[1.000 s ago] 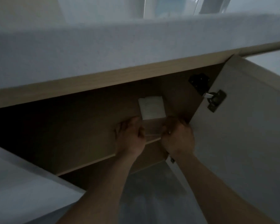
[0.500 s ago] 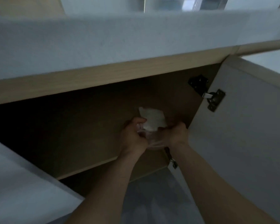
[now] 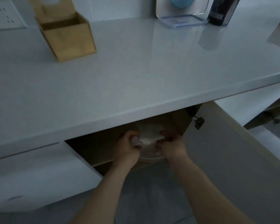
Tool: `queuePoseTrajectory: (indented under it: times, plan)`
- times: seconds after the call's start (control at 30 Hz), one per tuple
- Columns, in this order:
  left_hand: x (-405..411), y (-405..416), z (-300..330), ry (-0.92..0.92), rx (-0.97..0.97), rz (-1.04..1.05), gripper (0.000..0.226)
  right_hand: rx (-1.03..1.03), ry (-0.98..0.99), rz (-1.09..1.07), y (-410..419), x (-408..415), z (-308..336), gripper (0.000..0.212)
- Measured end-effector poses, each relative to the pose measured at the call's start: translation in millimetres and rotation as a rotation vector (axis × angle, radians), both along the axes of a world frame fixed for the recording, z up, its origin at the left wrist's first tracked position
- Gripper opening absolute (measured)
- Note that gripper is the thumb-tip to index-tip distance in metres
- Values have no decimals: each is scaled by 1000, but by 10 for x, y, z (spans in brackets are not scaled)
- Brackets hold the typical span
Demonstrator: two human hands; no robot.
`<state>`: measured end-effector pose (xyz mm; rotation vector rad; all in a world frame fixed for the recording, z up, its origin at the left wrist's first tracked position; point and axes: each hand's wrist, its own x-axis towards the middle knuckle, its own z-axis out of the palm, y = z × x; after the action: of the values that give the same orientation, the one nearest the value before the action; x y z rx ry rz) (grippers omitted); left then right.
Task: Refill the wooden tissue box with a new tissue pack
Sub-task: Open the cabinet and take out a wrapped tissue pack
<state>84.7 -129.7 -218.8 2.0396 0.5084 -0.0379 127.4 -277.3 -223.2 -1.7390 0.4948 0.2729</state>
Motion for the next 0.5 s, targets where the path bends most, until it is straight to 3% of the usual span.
queuePoseTrajectory:
  times: [0.2,0.37,0.5]
  plan:
    - [-453,13,815,61,-25,8,43,-55,57,31,15,-384,688,38]
    - [-824,-2,1403,110,-106,77,27,-56,114,129,1,-727,1289,37]
    - [-1050,92,1775,152,-197,161,37,7,130,189,30,-972,1748,36]
